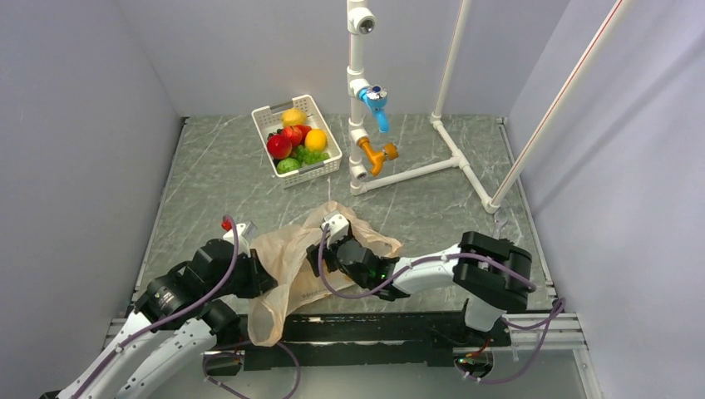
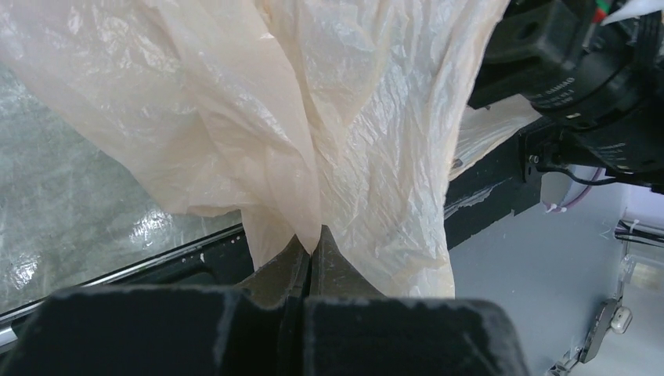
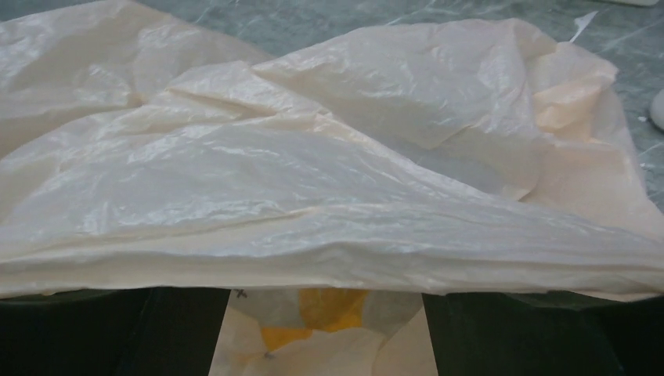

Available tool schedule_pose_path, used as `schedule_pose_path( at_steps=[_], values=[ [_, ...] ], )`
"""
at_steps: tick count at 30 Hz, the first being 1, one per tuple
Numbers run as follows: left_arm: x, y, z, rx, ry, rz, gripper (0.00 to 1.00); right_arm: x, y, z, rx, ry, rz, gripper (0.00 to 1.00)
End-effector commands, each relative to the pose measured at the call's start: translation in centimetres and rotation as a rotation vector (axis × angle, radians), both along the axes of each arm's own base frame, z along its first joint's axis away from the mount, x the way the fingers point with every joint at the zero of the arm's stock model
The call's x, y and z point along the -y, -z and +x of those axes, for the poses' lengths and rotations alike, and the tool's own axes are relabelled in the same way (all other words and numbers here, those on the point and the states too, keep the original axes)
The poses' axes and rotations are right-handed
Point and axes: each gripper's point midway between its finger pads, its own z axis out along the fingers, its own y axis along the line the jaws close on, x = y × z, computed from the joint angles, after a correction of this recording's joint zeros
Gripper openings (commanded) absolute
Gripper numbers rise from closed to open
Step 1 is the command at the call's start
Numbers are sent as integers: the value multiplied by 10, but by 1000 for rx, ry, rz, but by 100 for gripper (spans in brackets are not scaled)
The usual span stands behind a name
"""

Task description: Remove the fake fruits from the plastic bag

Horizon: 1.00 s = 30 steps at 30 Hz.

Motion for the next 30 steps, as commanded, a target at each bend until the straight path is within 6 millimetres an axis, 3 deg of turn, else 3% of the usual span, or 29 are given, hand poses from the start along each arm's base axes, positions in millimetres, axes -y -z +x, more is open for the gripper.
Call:
schedule_pose_path(
  at_steps=[1, 8, 15, 23, 30],
  values=[
    [7, -18, 11, 54, 15, -11, 0, -13, -25, 26, 73, 115, 82, 85],
    [17, -15, 12, 37, 30, -42, 0, -27, -13, 58, 158, 228, 41, 97],
    [17, -14, 12, 29, 26, -44, 0, -28, 1, 92, 160, 268, 53, 96],
    [14, -7, 9, 3, 19, -26, 0, -67, -9, 84, 202, 67, 133, 99],
    [10, -6, 8, -3, 3, -19, 0, -81, 0, 105, 207, 107, 113, 99]
  ],
)
